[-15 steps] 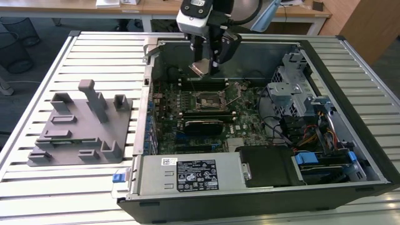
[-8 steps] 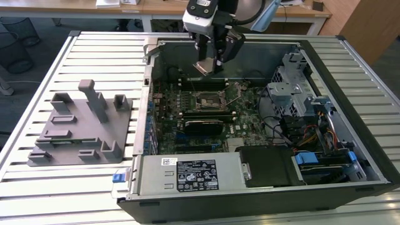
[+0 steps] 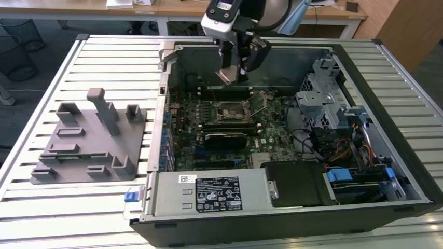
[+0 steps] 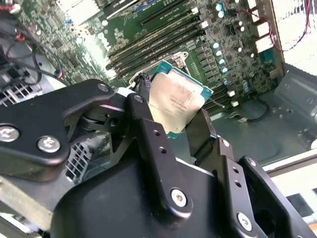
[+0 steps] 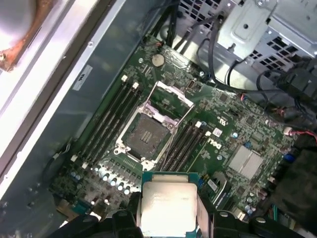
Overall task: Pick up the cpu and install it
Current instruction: 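Place the cpu into insertion slot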
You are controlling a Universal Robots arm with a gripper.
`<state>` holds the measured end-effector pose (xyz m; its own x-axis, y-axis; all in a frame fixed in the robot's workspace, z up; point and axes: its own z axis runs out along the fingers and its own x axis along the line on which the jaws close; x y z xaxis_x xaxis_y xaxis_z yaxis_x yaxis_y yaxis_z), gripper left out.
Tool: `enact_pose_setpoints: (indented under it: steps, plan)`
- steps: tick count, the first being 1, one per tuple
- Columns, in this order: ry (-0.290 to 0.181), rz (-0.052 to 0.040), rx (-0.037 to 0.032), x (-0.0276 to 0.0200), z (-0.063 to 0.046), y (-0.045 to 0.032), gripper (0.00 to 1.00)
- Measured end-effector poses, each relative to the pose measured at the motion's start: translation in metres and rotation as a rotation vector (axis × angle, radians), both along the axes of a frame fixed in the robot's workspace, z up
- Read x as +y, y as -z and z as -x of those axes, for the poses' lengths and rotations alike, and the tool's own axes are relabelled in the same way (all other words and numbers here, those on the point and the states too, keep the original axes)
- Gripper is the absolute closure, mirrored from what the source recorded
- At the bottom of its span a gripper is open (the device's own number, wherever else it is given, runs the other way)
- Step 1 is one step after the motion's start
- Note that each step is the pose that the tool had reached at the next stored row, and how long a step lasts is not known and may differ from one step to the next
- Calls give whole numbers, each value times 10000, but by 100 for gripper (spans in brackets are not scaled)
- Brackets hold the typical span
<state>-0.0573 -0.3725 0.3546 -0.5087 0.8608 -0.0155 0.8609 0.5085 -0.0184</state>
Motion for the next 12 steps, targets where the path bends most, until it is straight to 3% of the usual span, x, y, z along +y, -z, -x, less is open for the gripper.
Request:
enact_pose_setpoints:
  steps: [12]
  plan:
    - [2093,0,0,0,0,103,46]
